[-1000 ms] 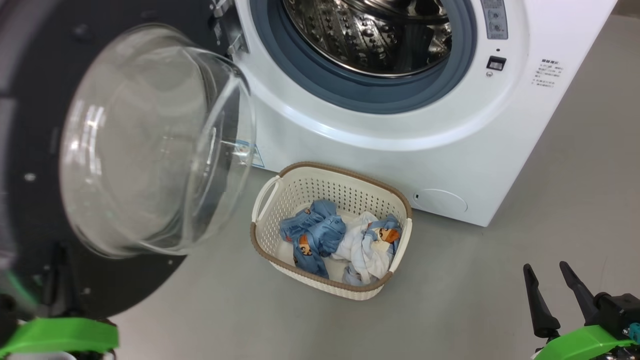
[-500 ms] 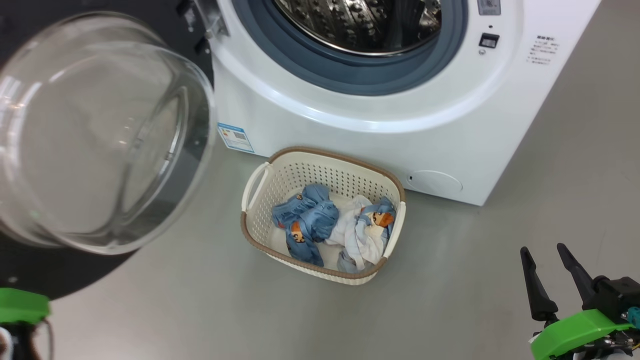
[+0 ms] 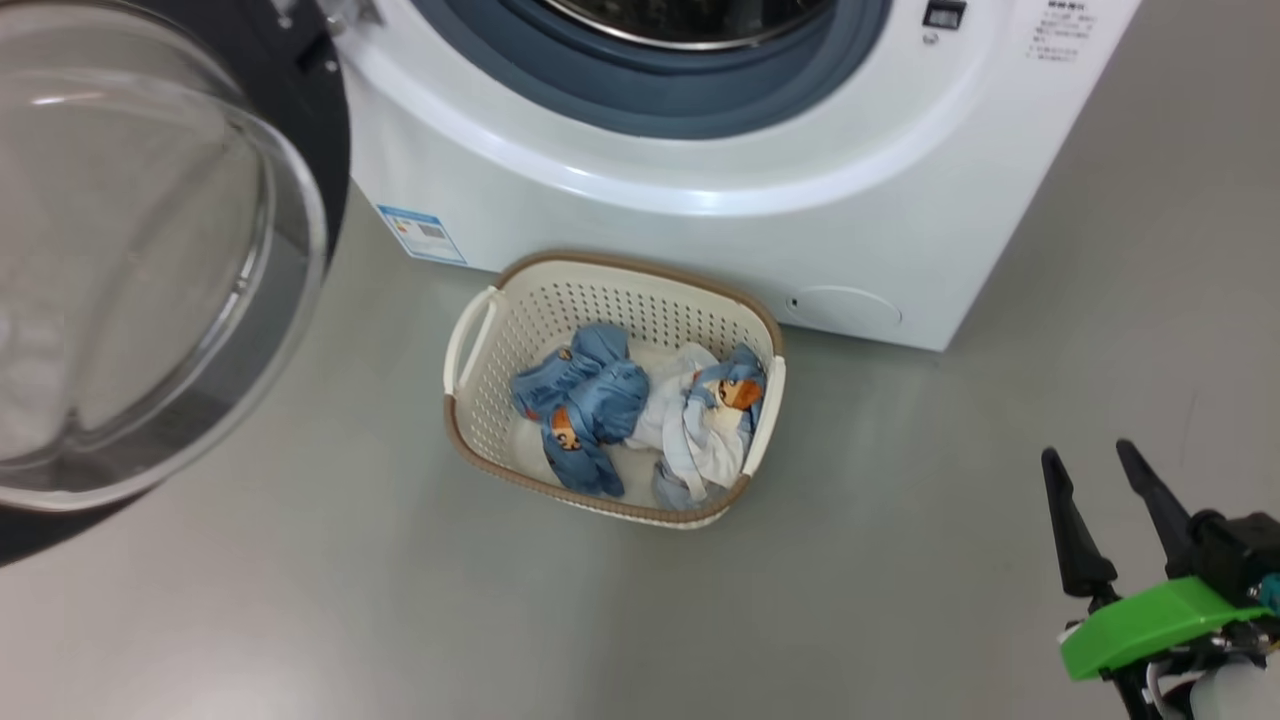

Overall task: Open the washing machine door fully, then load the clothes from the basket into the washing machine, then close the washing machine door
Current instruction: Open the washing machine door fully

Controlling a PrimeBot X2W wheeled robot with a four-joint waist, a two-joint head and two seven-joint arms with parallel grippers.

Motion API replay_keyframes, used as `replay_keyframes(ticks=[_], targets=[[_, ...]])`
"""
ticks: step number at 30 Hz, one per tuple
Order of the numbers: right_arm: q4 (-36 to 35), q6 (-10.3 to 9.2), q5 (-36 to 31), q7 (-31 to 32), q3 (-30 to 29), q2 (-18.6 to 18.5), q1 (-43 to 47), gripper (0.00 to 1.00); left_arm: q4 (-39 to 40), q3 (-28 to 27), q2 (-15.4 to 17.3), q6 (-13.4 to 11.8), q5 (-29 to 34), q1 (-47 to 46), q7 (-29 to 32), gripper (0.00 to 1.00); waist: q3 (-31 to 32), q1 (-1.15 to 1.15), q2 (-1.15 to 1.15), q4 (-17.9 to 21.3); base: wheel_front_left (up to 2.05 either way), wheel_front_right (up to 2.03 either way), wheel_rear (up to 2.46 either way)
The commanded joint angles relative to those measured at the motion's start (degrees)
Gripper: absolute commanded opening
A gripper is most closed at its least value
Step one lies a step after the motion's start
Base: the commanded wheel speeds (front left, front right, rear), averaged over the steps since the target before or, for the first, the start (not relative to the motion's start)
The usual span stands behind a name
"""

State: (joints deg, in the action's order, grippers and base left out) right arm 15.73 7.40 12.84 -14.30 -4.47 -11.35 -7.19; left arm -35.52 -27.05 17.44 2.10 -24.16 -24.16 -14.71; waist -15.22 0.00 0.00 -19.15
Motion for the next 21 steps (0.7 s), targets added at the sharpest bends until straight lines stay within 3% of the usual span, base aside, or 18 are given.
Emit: replay_keyframes(ticks=[1,8,21], targets=[[-1.56,0.09,-0.13,-0.70,1.55,-0.83,-1.59,1.00,-0.81,-2.54,4.88,0.43,1.50,-2.56,-0.29,0.00,-1.70,0.00,0.00,1.03,0.00,0.00,0.00],[-2.07,0.09,-0.53,-0.70,1.78,-1.04,-3.36,1.00,-8.55,-5.98,8.04,1.96,3.72,-8.21,-0.29,0.00,-4.78,0.00,0.00,1.84,0.00,0.00,0.00],[-2.24,0.09,-0.86,-0.70,2.15,-1.26,-5.28,1.00,-15.48,-10.52,11.40,3.32,7.54,-13.24,-0.29,0.00,-6.70,0.00,0.00,2.57,0.00,0.00,0.00]])
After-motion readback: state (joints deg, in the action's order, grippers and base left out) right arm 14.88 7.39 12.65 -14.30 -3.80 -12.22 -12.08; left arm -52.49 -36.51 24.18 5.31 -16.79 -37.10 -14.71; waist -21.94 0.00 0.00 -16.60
